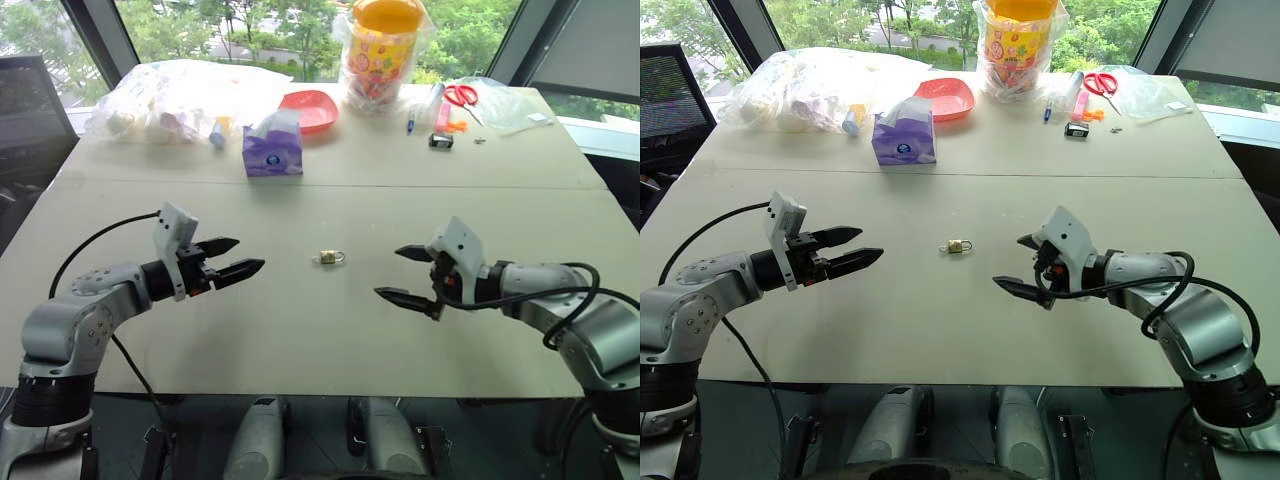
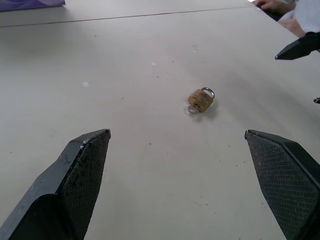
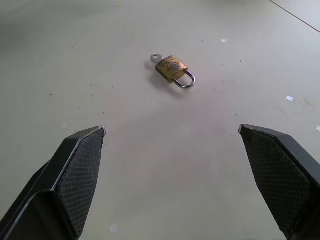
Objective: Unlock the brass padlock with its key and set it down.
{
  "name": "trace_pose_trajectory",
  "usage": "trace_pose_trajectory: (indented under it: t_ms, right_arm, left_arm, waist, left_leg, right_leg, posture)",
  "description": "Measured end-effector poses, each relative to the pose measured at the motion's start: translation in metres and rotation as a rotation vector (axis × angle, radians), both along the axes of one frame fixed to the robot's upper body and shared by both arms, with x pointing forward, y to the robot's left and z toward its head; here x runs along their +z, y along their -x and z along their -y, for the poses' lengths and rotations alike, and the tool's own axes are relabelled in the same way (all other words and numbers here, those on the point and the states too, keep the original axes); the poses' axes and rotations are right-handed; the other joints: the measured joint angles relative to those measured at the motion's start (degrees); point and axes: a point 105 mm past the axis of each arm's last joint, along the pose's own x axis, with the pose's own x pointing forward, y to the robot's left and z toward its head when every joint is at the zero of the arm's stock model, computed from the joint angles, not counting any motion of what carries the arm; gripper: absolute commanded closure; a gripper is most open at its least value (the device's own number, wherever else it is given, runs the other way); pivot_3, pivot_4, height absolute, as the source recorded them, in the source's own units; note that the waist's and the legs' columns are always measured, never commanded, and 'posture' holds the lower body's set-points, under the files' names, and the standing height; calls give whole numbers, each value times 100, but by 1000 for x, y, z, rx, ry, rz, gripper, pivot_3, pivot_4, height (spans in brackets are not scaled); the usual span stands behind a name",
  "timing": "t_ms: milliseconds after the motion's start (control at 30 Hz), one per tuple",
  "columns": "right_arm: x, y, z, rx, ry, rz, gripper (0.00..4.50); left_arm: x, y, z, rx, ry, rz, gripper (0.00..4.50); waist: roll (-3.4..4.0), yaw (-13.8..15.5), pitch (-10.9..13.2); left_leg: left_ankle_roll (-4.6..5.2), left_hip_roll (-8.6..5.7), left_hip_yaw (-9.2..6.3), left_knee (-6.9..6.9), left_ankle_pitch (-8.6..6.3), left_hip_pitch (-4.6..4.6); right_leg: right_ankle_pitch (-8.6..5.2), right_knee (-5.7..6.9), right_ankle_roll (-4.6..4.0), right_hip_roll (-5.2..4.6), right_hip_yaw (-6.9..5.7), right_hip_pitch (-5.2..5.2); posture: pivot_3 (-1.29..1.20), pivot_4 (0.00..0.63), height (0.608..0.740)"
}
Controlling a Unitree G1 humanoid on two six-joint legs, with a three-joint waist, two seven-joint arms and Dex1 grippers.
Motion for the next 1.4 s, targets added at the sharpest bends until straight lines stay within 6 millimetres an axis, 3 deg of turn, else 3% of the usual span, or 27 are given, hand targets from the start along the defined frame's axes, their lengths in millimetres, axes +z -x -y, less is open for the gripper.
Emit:
trace_pose_trajectory:
  t_ms: [567,800,1067,1400]
  right_arm:
    - [9,-11,-4,18,0,58,0]
    - [0,-42,-37,166,84,30,0]
    - [-28,-71,-63,268,235,34,0]
    - [-34,-86,-77,339,294,73,0]
  left_arm:
    - [-2,0,1,-18,-23,5,35]
    - [1,1,4,-245,-289,73,35]
    - [10,-1,11,-290,-274,97,35]
    - [-4,11,14,-247,-253,57,35]
  waist:
    - [0,-5,0]
    - [0,-47,-1]
    - [0,-42,-1]
    - [0,-75,-1]
  left_leg:
    - [0,-2,9,3,0,8]
    - [1,2,24,2,1,25]
    - [1,-2,29,3,1,14]
    - [1,0,30,4,2,27]
  right_leg:
    - [0,7,0,2,1,5]
    - [7,12,-13,10,6,9]
    - [19,11,8,8,11,4]
    - [22,24,12,9,14,7]
  posture:
    - [0,150,740]
    - [0,150,740]
    - [0,150,740]
    - [0,150,740]
